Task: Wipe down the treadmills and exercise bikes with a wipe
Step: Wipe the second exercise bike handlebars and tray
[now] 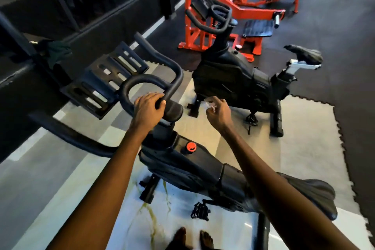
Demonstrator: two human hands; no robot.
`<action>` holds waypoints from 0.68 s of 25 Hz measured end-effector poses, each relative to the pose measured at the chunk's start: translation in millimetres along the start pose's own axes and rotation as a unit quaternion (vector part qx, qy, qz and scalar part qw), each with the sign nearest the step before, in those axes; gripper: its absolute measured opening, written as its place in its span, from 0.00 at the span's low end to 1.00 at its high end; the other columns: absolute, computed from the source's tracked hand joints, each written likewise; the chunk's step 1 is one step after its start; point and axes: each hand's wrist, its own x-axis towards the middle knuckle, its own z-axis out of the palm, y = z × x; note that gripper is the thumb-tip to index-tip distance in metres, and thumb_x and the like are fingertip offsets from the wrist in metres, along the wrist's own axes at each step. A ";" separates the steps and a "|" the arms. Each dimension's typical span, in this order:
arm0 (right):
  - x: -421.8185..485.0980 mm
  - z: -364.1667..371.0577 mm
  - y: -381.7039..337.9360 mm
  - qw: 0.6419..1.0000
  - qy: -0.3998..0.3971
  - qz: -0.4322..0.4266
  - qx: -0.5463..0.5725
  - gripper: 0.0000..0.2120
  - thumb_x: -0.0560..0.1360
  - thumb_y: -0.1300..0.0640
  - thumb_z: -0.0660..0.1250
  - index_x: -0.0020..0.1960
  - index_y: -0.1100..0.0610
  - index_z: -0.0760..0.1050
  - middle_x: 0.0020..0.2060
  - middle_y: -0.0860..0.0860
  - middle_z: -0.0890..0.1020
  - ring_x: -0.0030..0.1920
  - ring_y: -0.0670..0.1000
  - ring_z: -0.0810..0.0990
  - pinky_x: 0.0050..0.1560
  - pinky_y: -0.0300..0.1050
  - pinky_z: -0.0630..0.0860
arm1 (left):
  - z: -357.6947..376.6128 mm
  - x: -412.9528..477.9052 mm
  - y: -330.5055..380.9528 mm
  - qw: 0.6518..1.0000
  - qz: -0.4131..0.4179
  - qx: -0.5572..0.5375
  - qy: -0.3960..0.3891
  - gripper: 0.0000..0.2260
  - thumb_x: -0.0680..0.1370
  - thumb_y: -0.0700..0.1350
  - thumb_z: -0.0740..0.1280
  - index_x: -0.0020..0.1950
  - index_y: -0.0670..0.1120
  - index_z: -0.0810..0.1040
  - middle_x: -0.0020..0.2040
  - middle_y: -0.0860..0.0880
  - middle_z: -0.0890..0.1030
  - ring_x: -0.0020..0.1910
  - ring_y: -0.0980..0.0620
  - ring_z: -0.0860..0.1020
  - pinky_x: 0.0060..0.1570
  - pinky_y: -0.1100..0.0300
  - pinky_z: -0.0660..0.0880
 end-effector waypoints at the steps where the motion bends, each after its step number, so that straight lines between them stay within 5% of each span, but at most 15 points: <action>1: 0.0 -14.5 9.9 1.000 0.023 0.017 -0.004 0.15 0.76 0.64 0.62 0.59 0.55 0.81 0.51 0.51 0.75 0.49 0.50 0.76 0.45 0.36 0.70 | -0.2 15.3 8.2 0.999 0.012 -0.029 -0.012 0.19 0.80 0.51 0.63 0.67 0.45 0.79 0.65 0.43 0.80 0.67 0.41 0.75 0.70 0.44 0.67; 3: -0.1 -46.8 32.0 0.995 0.073 0.069 0.004 0.15 0.75 0.61 0.62 0.56 0.55 0.84 0.53 0.53 0.80 0.53 0.51 0.78 0.51 0.39 0.72 | 3.5 45.1 26.9 0.994 0.026 -0.098 -0.049 0.17 0.81 0.48 0.66 0.69 0.47 0.78 0.67 0.44 0.79 0.67 0.42 0.75 0.67 0.47 0.71; 6: -12.2 -105.9 58.8 0.977 0.151 0.152 0.007 0.17 0.72 0.49 0.66 0.52 0.59 0.84 0.45 0.55 0.85 0.46 0.51 0.82 0.47 0.42 0.75 | 22.9 80.6 66.5 0.977 0.040 -0.156 -0.138 0.17 0.82 0.47 0.66 0.70 0.48 0.77 0.65 0.41 0.80 0.64 0.41 0.77 0.60 0.54 0.72; 10: -49.7 -167.9 87.2 0.943 0.244 0.222 -0.043 0.19 0.74 0.50 0.72 0.54 0.66 0.82 0.47 0.62 0.86 0.49 0.59 0.84 0.53 0.56 0.79 | 61.4 103.6 113.3 0.947 0.129 -0.197 -0.218 0.16 0.81 0.46 0.68 0.69 0.49 0.79 0.65 0.42 0.80 0.66 0.44 0.77 0.62 0.58 0.71; 14: -101.7 -208.6 108.1 0.901 0.303 0.299 -0.078 0.24 0.74 0.49 0.72 0.61 0.66 0.80 0.56 0.61 0.84 0.58 0.58 0.82 0.62 0.51 0.77 | 98.2 105.9 164.7 0.916 0.206 -0.197 -0.283 0.17 0.81 0.47 0.68 0.69 0.50 0.78 0.67 0.46 0.79 0.67 0.48 0.76 0.64 0.61 0.69; 17: -141.5 -229.5 119.7 0.876 0.340 0.329 -0.086 0.23 0.73 0.48 0.72 0.59 0.65 0.82 0.54 0.60 0.85 0.55 0.57 0.83 0.58 0.52 0.79 | 127.1 95.7 198.5 0.897 0.230 -0.210 -0.314 0.17 0.80 0.46 0.69 0.69 0.49 0.78 0.66 0.46 0.80 0.66 0.48 0.77 0.65 0.59 0.70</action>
